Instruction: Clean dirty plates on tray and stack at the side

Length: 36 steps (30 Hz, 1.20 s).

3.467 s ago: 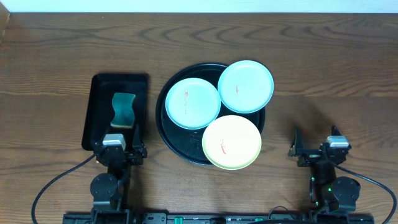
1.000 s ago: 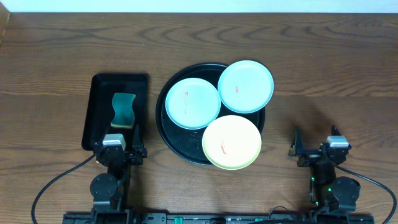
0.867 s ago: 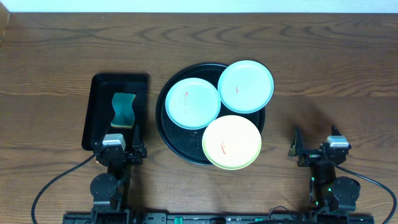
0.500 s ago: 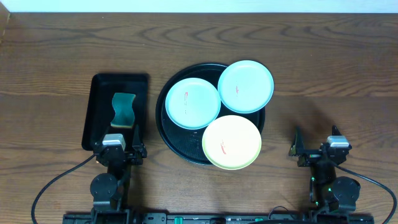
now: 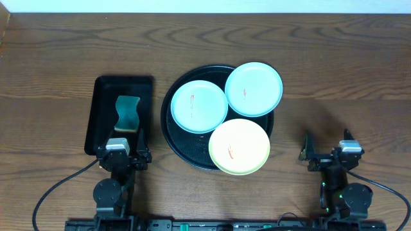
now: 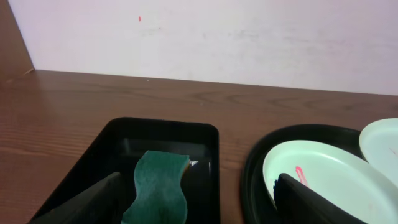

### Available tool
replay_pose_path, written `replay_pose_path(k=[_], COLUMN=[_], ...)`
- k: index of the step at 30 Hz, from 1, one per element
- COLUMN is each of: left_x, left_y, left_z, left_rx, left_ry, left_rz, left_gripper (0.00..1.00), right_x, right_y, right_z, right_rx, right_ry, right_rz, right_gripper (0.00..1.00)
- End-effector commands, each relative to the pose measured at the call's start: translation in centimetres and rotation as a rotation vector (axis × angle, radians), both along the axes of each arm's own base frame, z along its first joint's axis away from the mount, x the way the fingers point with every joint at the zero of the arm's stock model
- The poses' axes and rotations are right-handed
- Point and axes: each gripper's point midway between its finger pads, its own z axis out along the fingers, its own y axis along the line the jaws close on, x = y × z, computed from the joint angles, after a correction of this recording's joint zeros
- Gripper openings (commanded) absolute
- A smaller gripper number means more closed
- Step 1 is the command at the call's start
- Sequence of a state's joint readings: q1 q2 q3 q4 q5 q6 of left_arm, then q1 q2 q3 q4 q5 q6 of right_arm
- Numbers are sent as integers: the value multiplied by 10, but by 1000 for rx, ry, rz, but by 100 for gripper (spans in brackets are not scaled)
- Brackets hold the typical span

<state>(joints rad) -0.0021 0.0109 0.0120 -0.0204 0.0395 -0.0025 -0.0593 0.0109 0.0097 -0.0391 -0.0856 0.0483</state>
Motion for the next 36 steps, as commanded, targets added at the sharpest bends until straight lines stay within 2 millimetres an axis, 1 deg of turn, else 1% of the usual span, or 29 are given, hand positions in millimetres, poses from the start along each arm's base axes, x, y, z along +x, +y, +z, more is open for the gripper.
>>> replay_pose_path(k=[1, 4, 8, 11, 13, 18, 22, 27, 30, 32, 34, 36], left_x=[-1, -2, -2, -1, 1, 18, 37, 53, 58, 60, 62, 65], left_y=[3, 3, 3, 3, 3, 3, 3, 3, 2, 3, 2, 2], left_z=[-13, -4, 21, 36, 44, 62, 76, 90, 96, 98, 99, 99], left_rx=[-21, -81, -102, -101, -99, -96, -93, -81, -62, -44, -38, -37], left_ry=[44, 27, 9, 48, 102, 248, 370, 538, 662, 755, 826, 882], left_rz=[20, 27, 29, 31, 33, 40, 46, 52, 50, 46, 45, 46], left_gripper=[77, 77, 77, 77, 77, 77, 77, 77, 77, 77, 77, 77], right_x=[0, 0, 0, 1, 2, 9, 25, 53, 68, 77, 84, 91], right_y=[1, 2, 2, 5, 6, 6, 6, 13, 19, 29, 36, 39], right_z=[0, 2, 9, 13, 21, 57, 83, 99, 103, 105, 105, 103], right_rx=[44, 59, 84, 124, 138, 138, 141, 148, 156, 133, 107, 91], right_ry=[-2, -11, -28, -19, -16, -5, 47, 196, 303, 385, 461, 543], right_rz=[4, 4, 5, 25, 28, 27, 30, 70, 105, 169, 224, 254], right_gripper=[99, 99, 99, 99, 99, 99, 99, 99, 99, 99, 99, 99])
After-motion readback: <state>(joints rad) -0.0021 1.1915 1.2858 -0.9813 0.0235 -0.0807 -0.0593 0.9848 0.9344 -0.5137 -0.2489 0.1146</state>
